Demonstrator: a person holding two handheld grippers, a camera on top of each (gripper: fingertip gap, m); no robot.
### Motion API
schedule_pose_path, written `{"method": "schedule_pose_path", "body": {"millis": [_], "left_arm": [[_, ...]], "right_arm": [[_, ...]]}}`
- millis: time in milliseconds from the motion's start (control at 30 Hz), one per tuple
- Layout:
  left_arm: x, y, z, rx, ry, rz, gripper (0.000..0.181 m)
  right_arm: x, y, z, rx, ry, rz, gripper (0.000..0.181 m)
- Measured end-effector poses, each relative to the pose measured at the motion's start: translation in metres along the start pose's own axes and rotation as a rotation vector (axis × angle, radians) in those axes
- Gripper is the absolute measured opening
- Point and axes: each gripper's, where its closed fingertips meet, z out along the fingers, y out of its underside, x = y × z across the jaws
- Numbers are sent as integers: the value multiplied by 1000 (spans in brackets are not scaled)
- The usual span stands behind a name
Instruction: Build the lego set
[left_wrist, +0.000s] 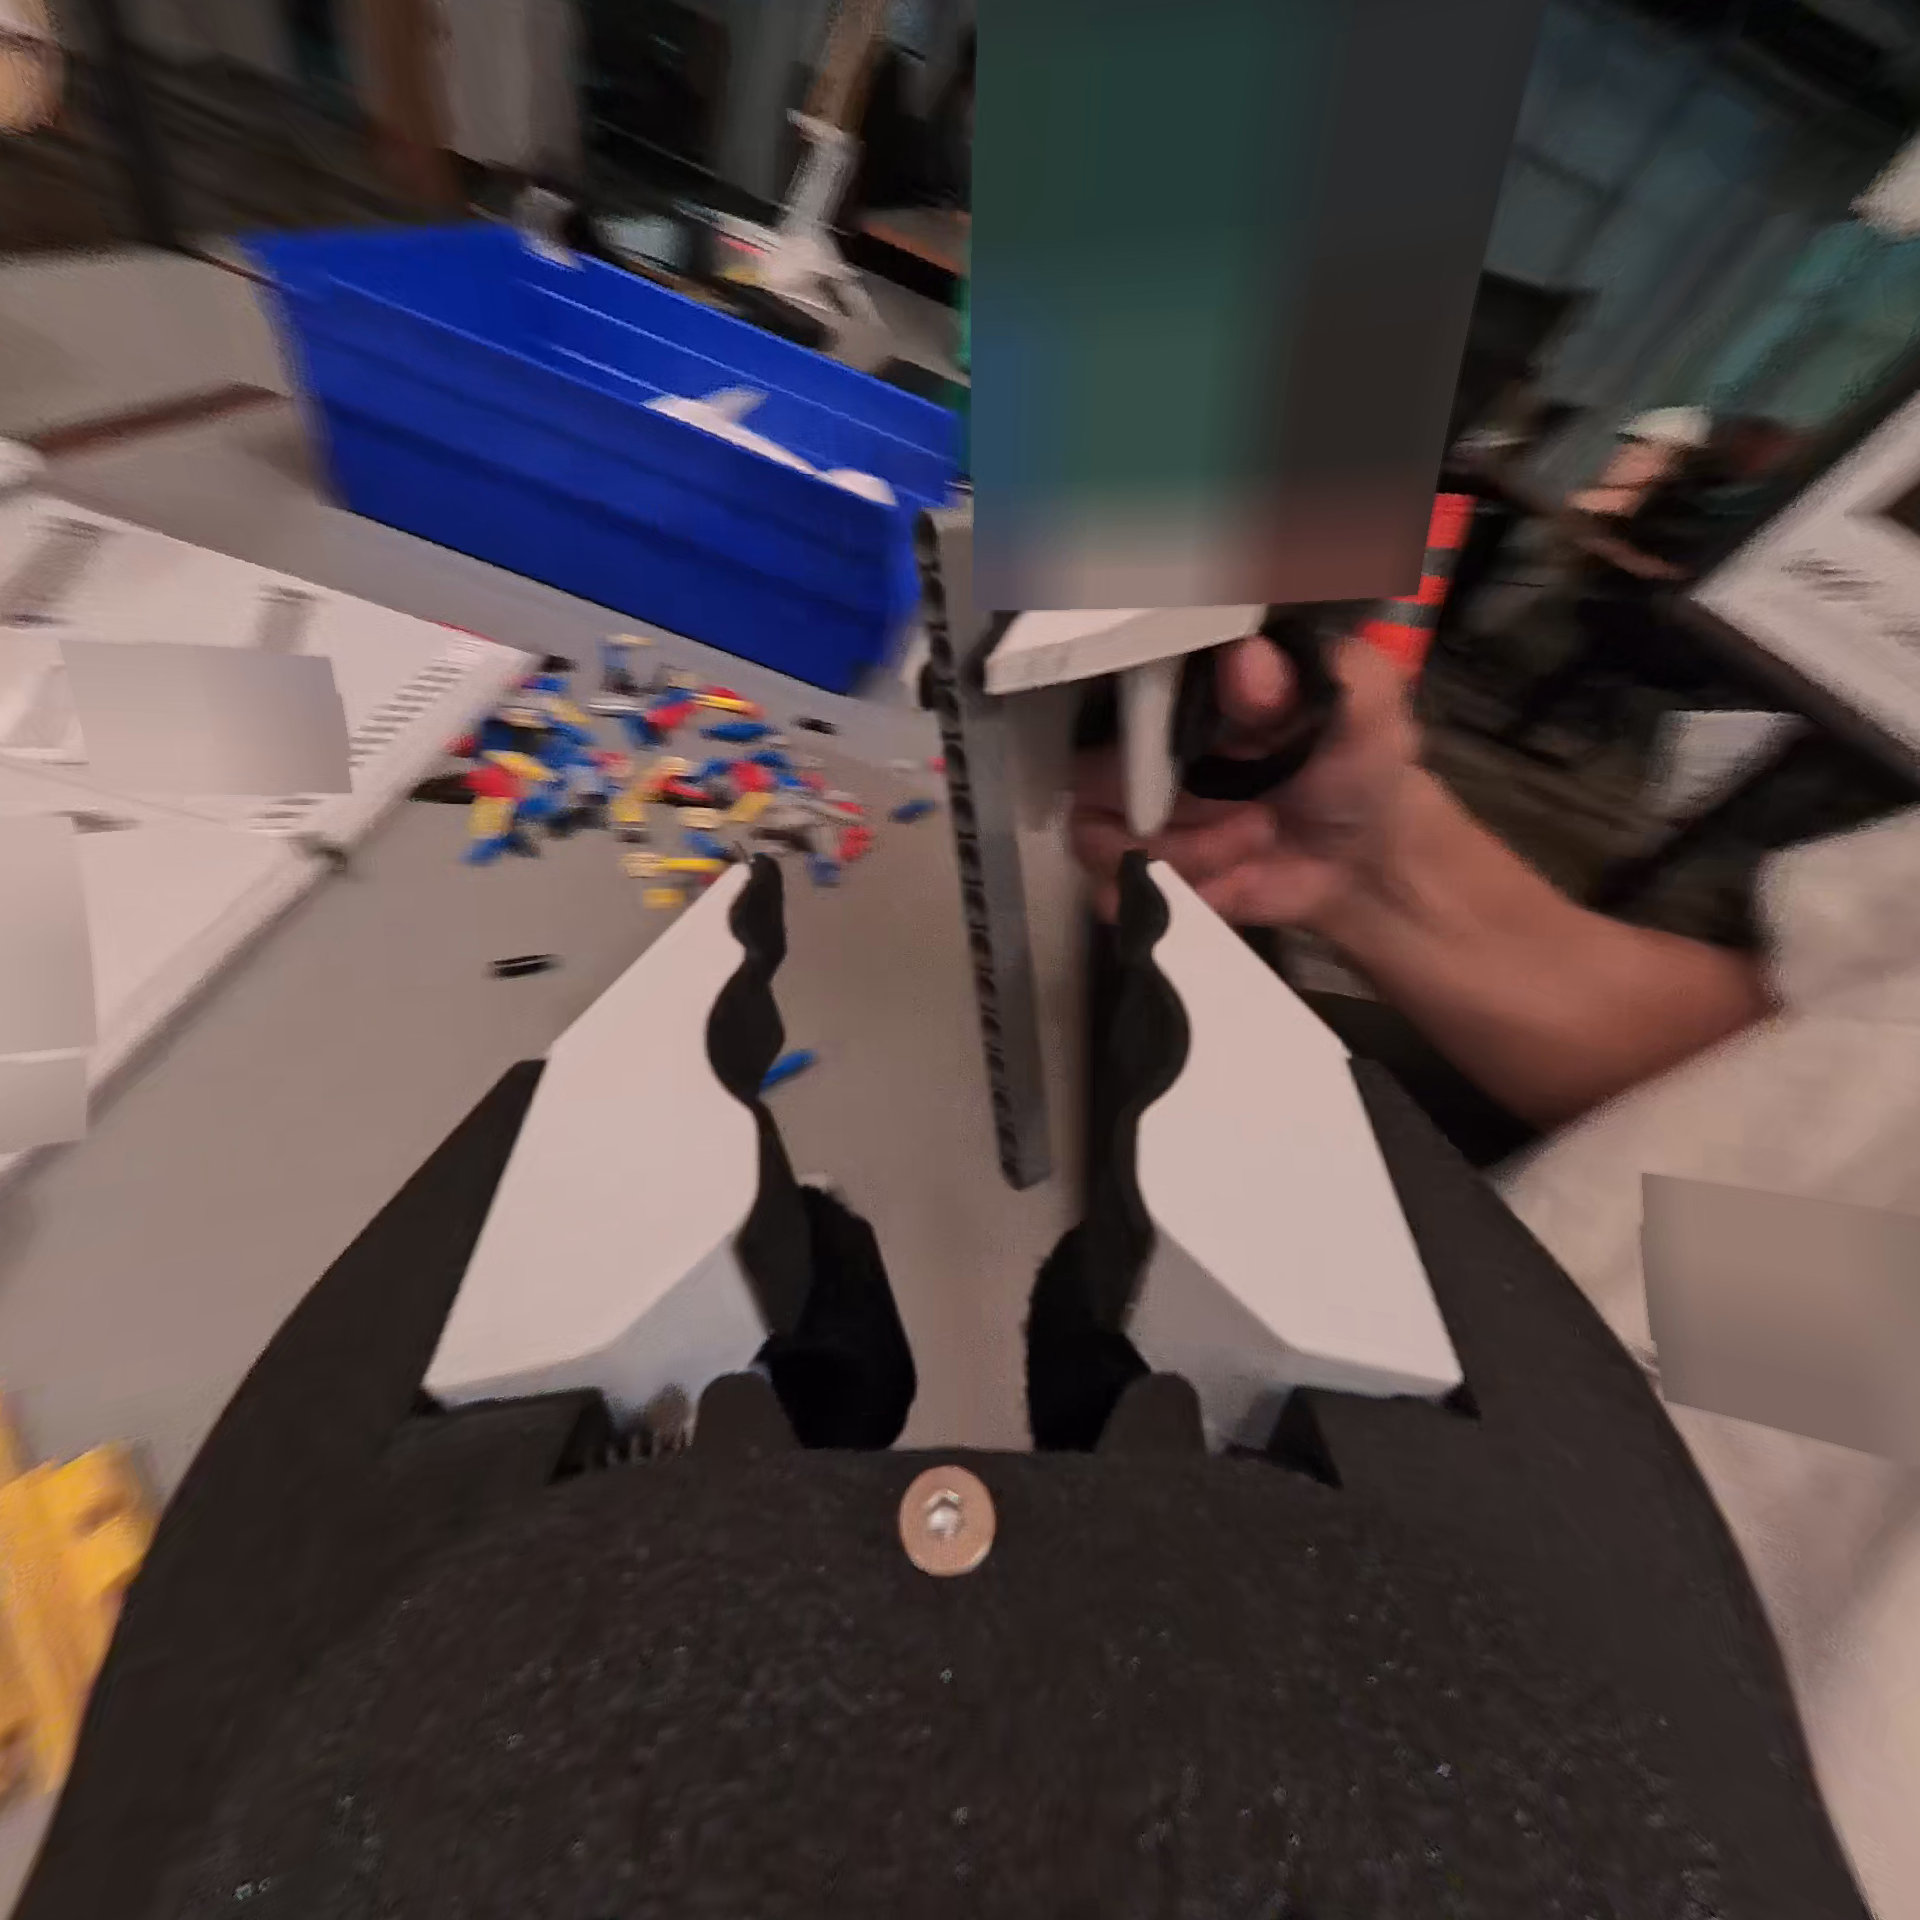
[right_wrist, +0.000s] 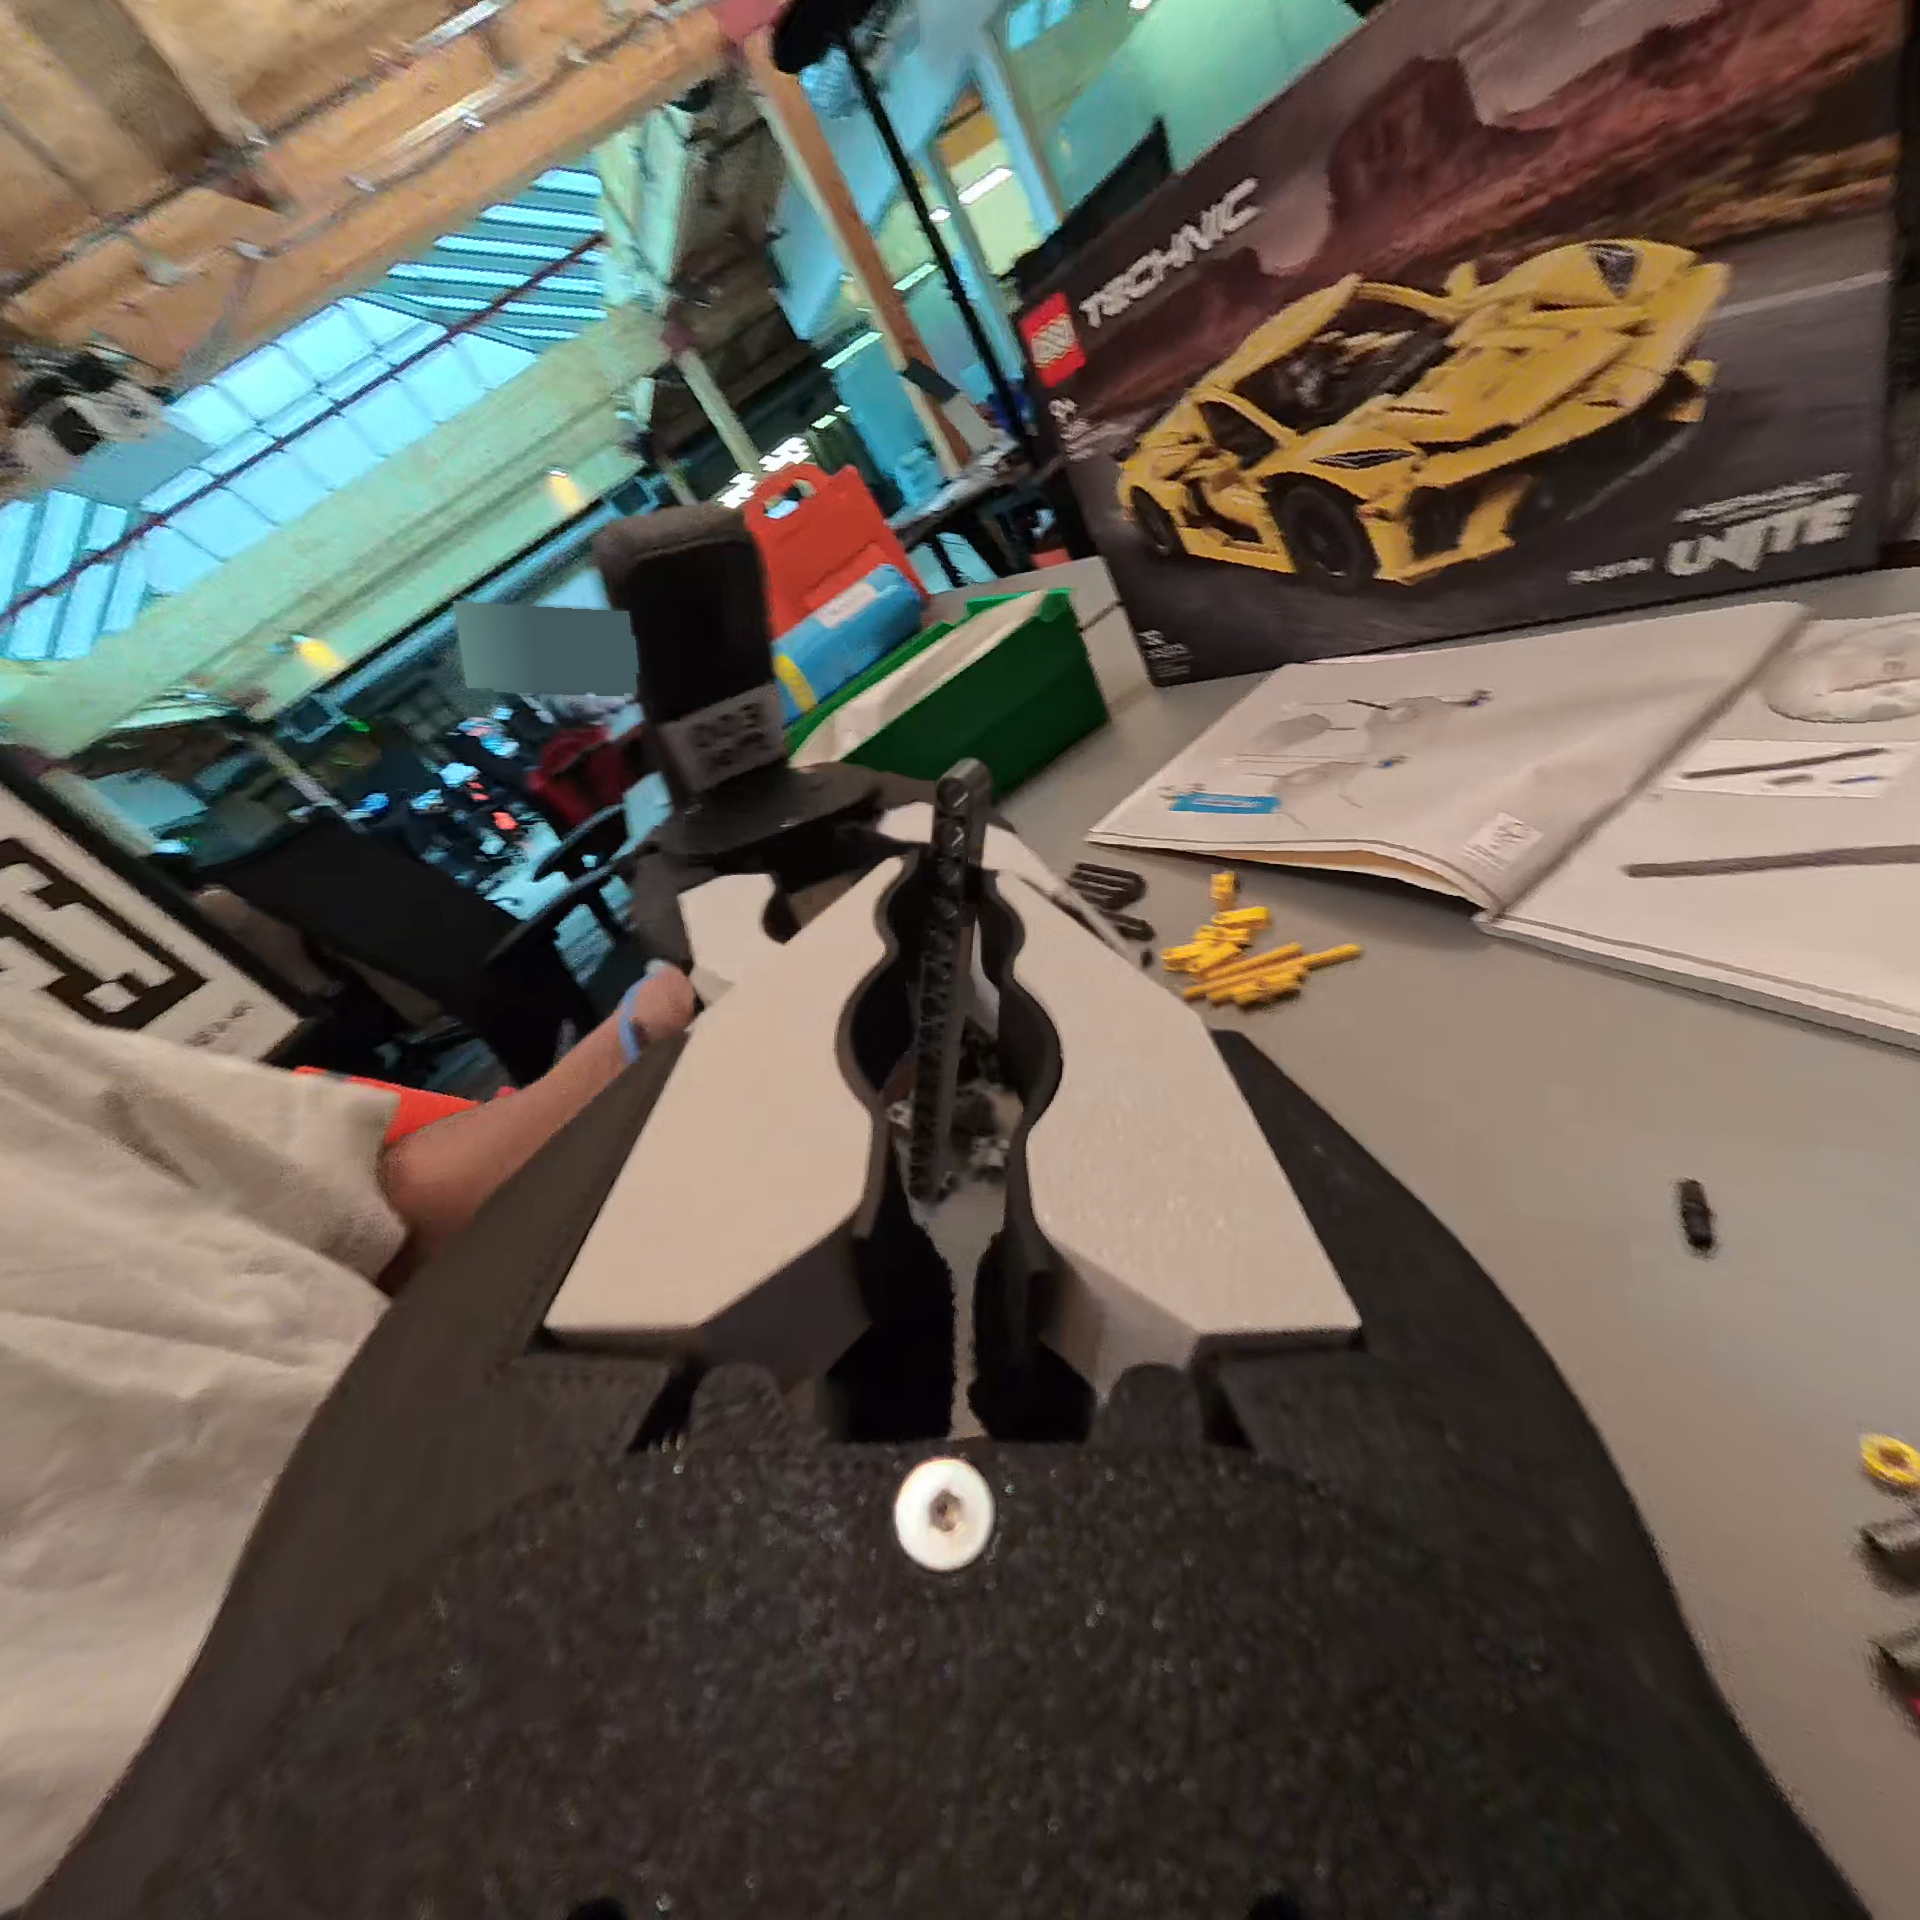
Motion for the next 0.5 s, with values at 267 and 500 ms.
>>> {"method": "schedule_pose_path", "body": {"millis": [267, 500], "left_arm": [[21, 4, 3, -74, 257, -116, 26], [-32, -7, 2, -30, -322, 265, 31]], "right_arm": [[2, 9, 3, -54, -1, -61, 8], [24, 14, 5, -54, 224, -25, 8]]}}
